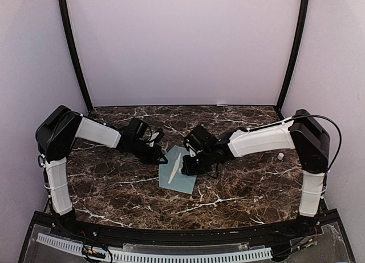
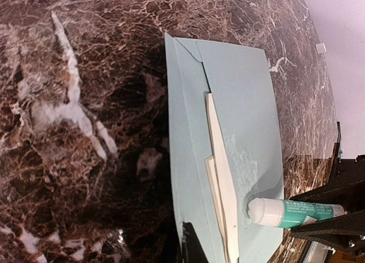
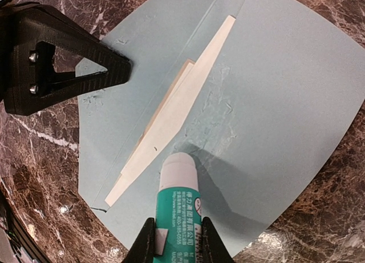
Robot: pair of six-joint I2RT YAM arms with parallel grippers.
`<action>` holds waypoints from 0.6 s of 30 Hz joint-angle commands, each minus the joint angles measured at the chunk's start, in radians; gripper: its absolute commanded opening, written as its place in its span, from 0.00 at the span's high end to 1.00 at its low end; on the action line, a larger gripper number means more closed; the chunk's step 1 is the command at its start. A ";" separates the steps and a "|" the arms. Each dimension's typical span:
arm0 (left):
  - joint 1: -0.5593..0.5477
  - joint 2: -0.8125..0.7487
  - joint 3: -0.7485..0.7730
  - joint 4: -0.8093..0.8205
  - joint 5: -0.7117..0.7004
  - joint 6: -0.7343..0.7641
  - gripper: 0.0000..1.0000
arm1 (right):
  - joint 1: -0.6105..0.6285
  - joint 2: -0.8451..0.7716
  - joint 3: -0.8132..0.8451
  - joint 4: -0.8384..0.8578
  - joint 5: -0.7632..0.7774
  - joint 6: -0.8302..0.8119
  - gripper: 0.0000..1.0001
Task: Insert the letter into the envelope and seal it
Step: Paint the envelope at the center of the board.
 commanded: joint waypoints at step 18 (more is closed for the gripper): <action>-0.003 0.017 0.020 -0.023 0.012 0.014 1.00 | -0.020 0.046 0.020 -0.054 0.050 -0.011 1.00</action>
